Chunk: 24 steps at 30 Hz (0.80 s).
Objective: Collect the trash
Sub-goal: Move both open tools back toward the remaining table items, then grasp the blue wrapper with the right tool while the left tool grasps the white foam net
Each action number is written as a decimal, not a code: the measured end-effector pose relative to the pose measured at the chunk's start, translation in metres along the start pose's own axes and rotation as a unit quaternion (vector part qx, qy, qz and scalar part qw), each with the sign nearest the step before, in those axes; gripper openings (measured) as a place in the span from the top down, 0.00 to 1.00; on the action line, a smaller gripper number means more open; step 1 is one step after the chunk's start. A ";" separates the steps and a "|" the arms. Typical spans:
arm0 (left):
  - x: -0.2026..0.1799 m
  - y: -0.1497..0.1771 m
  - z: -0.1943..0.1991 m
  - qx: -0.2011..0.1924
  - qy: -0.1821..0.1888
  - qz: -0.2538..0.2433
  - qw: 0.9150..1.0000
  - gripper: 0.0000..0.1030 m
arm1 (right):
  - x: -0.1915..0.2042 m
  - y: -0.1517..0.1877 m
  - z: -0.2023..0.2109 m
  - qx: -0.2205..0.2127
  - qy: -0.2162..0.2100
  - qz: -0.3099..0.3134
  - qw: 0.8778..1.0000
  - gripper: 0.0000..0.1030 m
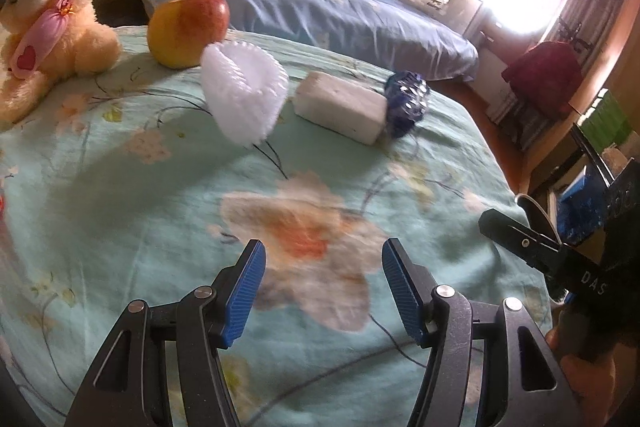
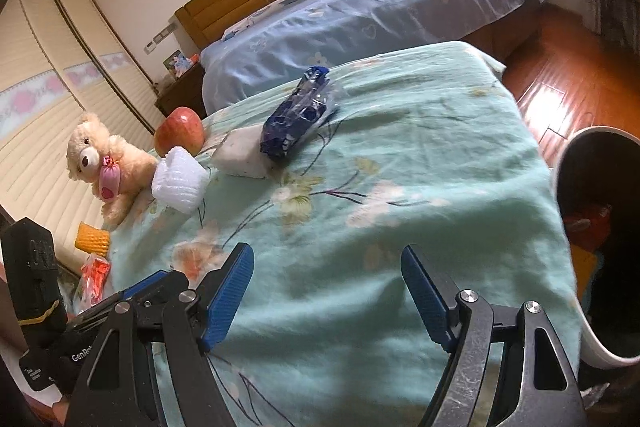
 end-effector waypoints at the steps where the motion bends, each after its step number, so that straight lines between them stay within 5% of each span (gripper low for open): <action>1: 0.002 -0.002 -0.001 -0.001 -0.003 0.000 1.000 0.41 | 0.002 -0.001 -0.003 0.001 -0.001 0.000 1.000 0.25; 24: 0.031 -0.067 -0.050 -0.021 -0.066 0.014 0.998 0.35 | 0.021 -0.059 -0.070 -0.005 -0.017 -0.004 1.000 0.25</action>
Point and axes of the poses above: each gripper's, at about its wrist camera, not at the fingertips, and z roughly against the way its jaws point, x to its left, y to its underside, the point moved 7 cm from there along -z, roughly the way its jaws point, and after that the axes turned 2 degrees about -y, right-handed, at the moved point
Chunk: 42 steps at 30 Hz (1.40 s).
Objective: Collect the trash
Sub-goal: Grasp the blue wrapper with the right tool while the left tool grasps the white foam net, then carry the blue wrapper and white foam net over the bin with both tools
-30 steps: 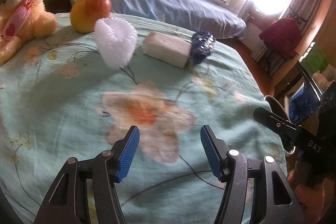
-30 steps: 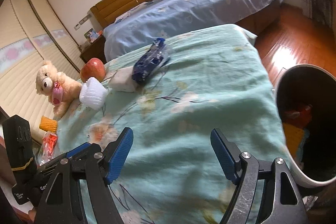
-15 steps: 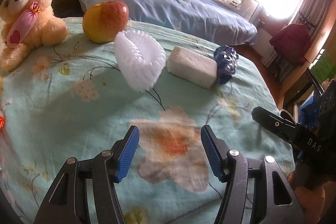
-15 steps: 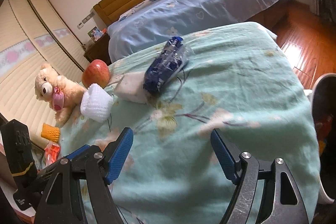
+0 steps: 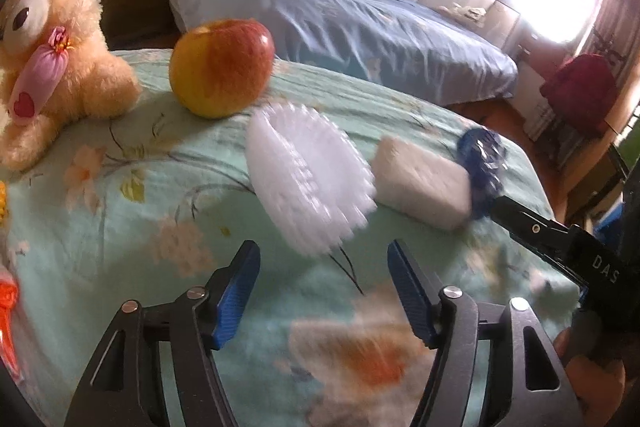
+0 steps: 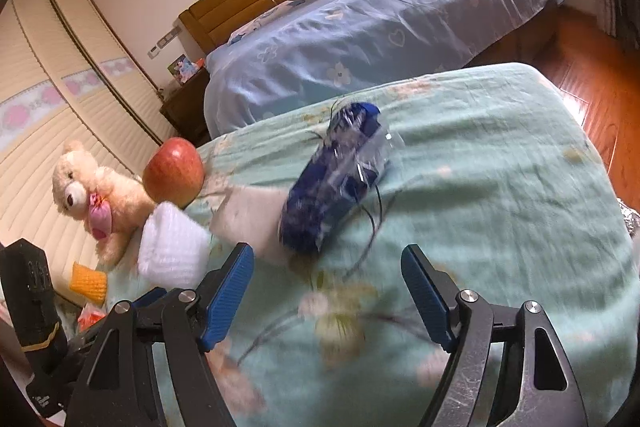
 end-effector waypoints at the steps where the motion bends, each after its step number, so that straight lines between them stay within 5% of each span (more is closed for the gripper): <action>1: 0.001 -0.004 -0.002 -0.005 -0.003 0.003 1.000 0.35 | 0.000 -0.003 -0.004 0.000 0.002 -0.001 1.000 0.25; 6: -0.001 -0.017 -0.012 -0.024 -0.012 -0.002 1.000 0.37 | -0.003 -0.016 -0.022 0.004 0.004 -0.014 1.000 0.37; 8: -0.004 -0.017 -0.019 -0.021 -0.011 -0.008 1.000 0.50 | -0.005 -0.018 -0.028 0.007 0.002 -0.020 1.000 0.55; 10: -0.008 -0.015 -0.026 -0.010 -0.001 -0.015 1.000 0.75 | -0.006 -0.020 -0.029 0.004 0.000 -0.021 1.000 0.61; 12: -0.010 -0.013 -0.026 -0.013 -0.003 -0.021 1.000 0.78 | -0.005 -0.020 -0.026 0.001 0.007 -0.013 1.000 0.67; 42: -0.106 0.067 0.049 0.003 0.090 -0.120 0.989 0.80 | -0.040 0.055 0.112 -0.032 0.036 0.000 0.999 0.70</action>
Point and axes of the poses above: each gripper's, at about its wrist camera, not at the fingertips, and z roughly against the way its jaws point, x to its left, y to its underside, the point moved 7 cm from there along -z, roughly the way its jaws point, and after that the axes turned 2 degrees about -y, right-handed, at the moved point
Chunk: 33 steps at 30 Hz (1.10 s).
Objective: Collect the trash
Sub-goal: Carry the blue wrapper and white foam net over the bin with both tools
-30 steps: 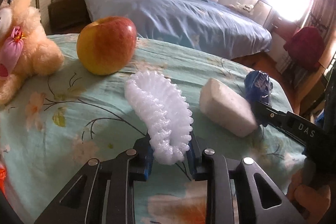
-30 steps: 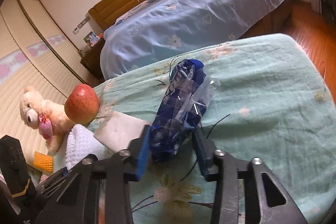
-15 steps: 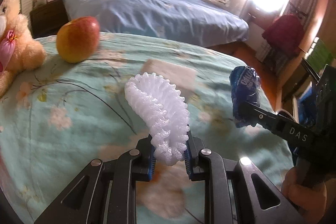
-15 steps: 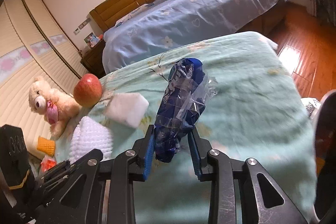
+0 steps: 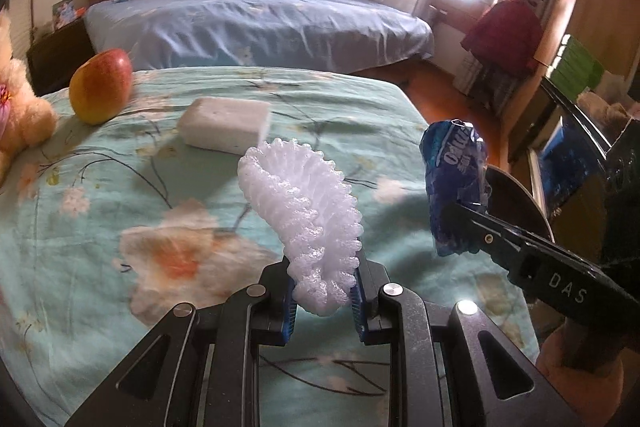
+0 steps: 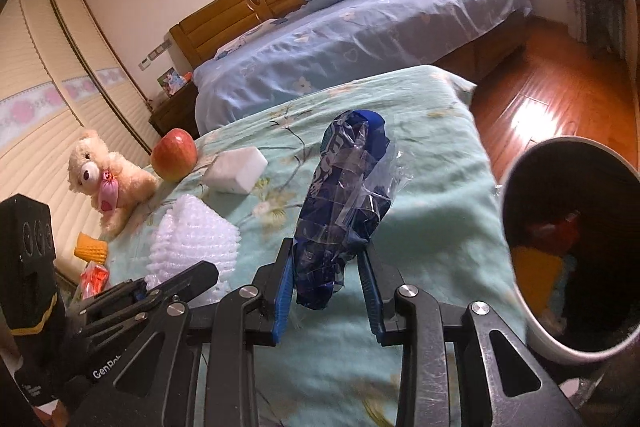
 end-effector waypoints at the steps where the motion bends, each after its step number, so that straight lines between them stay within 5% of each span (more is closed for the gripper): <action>1: -0.004 0.001 0.001 0.000 0.001 -0.005 1.000 0.80 | -0.003 0.002 0.004 -0.001 0.002 -0.002 1.000 0.70; 33: -0.095 0.005 -0.003 0.004 0.045 -0.082 0.996 0.80 | -0.081 0.012 0.071 -0.038 0.060 -0.048 0.996 0.69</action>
Point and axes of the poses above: each gripper's, at about its wrist camera, not at the fingertips, and z roughly against the way its jaws point, x to its left, y to its underside, the point moved 7 cm from there along -z, roughly the way its jaws point, and after that the axes turned 2 degrees about -y, right-handed, at the moved point
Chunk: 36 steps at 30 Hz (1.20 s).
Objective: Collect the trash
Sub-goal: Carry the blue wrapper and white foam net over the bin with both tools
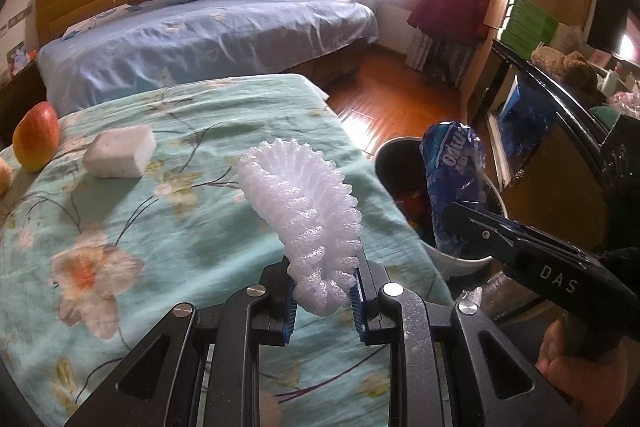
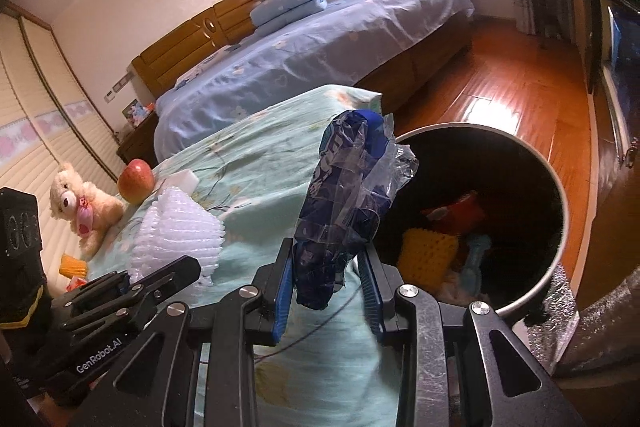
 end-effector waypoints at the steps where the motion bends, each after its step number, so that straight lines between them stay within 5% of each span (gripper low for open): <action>1: -0.002 -0.001 -0.001 0.001 0.002 -0.002 1.000 0.80 | -0.002 -0.001 0.001 -0.001 0.002 -0.001 1.000 0.69; 36: -0.067 -0.020 -0.056 0.027 0.032 -0.050 0.998 0.79 | -0.087 -0.017 0.002 0.008 0.057 -0.035 0.998 0.69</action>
Point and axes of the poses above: each gripper's, at about its wrist camera, not at the fingertips, and z roughly against the way its jaws point, x to its left, y to its underside, the point moved 7 cm from there along -z, roughly the way its jaws point, and after that the axes turned 2 degrees about -y, right-handed, at the moved point
